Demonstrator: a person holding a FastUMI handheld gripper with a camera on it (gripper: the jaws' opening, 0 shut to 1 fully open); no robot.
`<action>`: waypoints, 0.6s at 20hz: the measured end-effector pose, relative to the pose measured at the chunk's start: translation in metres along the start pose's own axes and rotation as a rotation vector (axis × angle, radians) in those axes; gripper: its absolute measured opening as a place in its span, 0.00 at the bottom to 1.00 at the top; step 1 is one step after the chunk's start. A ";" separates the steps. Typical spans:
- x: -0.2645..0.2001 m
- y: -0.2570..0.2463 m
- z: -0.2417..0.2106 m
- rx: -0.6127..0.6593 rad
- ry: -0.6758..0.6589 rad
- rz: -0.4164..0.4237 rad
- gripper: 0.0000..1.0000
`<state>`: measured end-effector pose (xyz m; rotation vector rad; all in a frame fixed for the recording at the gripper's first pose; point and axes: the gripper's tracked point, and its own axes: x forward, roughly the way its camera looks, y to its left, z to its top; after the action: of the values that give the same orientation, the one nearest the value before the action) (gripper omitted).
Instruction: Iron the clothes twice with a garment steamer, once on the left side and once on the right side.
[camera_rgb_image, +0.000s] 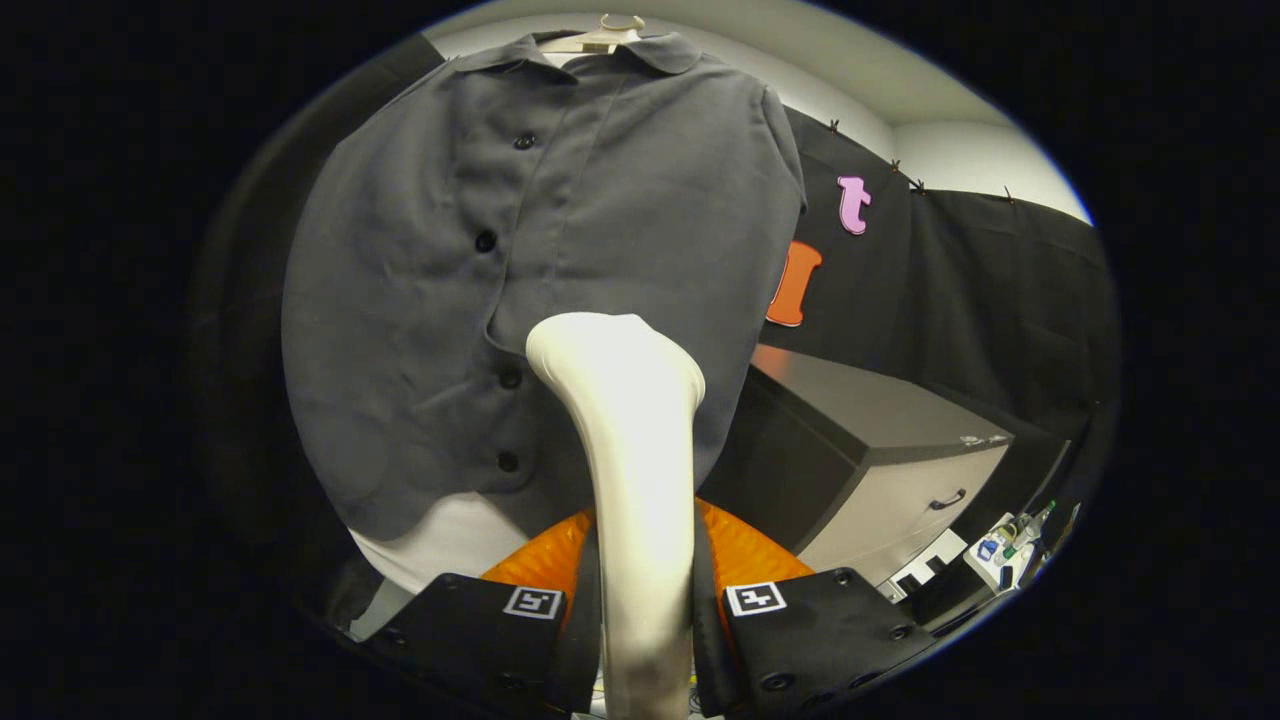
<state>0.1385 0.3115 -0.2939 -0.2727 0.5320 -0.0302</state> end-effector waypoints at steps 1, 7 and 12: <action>0.001 0.002 -0.009 0.003 0.016 0.007 0.46; 0.004 0.005 -0.059 0.018 0.112 0.015 0.46; 0.009 0.000 -0.089 0.046 0.177 0.014 0.46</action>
<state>0.1015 0.2880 -0.3722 -0.2230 0.7083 -0.0536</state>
